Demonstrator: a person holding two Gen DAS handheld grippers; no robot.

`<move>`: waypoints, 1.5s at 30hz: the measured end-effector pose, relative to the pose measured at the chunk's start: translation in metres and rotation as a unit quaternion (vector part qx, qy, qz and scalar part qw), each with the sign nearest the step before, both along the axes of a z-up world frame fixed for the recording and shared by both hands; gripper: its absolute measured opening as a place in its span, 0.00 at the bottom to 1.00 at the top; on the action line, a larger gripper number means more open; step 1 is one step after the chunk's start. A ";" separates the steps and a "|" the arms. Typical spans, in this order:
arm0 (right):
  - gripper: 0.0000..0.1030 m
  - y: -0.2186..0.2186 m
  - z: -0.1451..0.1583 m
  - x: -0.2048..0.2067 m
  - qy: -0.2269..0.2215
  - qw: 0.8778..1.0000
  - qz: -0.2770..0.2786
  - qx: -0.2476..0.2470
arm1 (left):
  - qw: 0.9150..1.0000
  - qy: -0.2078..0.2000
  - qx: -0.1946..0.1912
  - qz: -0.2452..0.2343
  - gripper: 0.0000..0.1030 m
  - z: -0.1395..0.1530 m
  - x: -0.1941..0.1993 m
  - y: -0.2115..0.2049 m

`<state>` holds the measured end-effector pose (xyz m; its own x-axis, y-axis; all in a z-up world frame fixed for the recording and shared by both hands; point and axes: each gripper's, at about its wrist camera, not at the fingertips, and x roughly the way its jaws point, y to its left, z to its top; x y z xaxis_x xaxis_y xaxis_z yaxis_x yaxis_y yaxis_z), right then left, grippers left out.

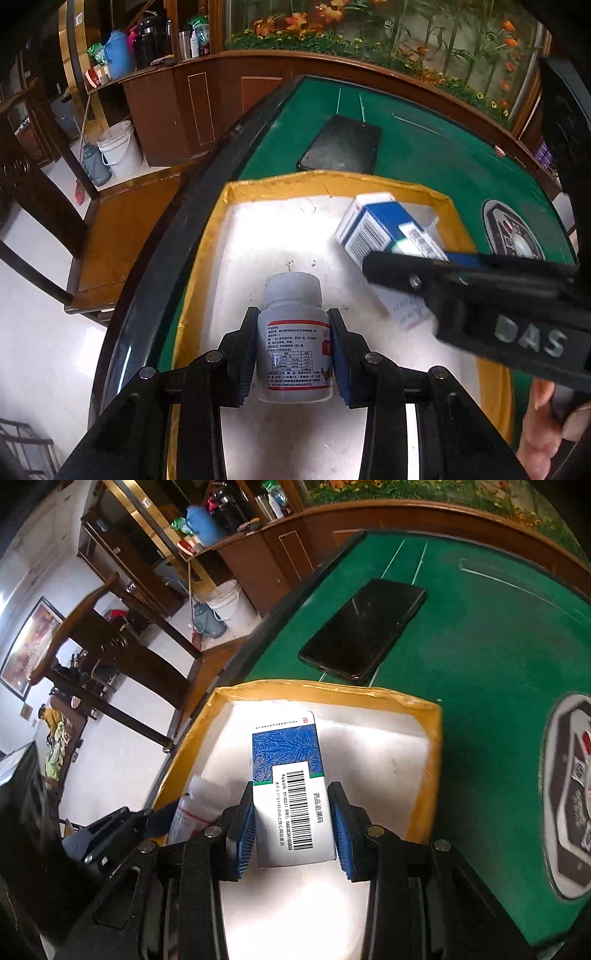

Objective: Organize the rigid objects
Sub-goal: 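Lower the blue box into the tray with the right tool while the left sets the bottle there, then grasp a black marker with the left tool while the right tool grasps the yellow tape roll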

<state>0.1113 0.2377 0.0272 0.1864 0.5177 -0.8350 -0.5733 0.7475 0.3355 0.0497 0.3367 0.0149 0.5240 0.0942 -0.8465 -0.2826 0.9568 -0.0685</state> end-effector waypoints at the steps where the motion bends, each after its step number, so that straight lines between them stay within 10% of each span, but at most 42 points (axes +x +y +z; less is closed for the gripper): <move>1: 0.35 0.004 -0.001 0.002 -0.012 1.000 -0.006 -0.009 | 1.000 0.001 0.003 -0.001 0.37 0.000 0.001 -0.003; 20: 0.56 -0.001 0.016 -0.009 -0.038 0.999 0.009 0.007 | 0.999 -0.034 -0.002 -0.001 0.78 0.018 -0.032 -0.006; 29: 0.61 -0.101 0.051 -0.052 -0.053 0.996 0.012 0.069 | 0.999 -0.033 0.021 0.001 0.79 0.016 -0.058 -0.036; 37: 0.62 -0.249 0.070 -0.095 -0.119 0.987 -0.021 0.103 | 0.987 -0.129 0.097 0.000 0.81 0.062 -0.107 -0.088; 45: 0.63 -0.373 0.033 -0.124 -0.153 0.977 -0.087 0.117 | 0.976 -0.146 -0.014 -0.161 0.89 0.051 -0.135 -0.204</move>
<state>-0.0129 -0.1355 0.0607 0.5116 0.6259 -0.5886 -0.5449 0.7661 0.3410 -0.0854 0.1328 0.0660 0.7420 -0.1370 -0.6562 0.0688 0.9893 -0.1287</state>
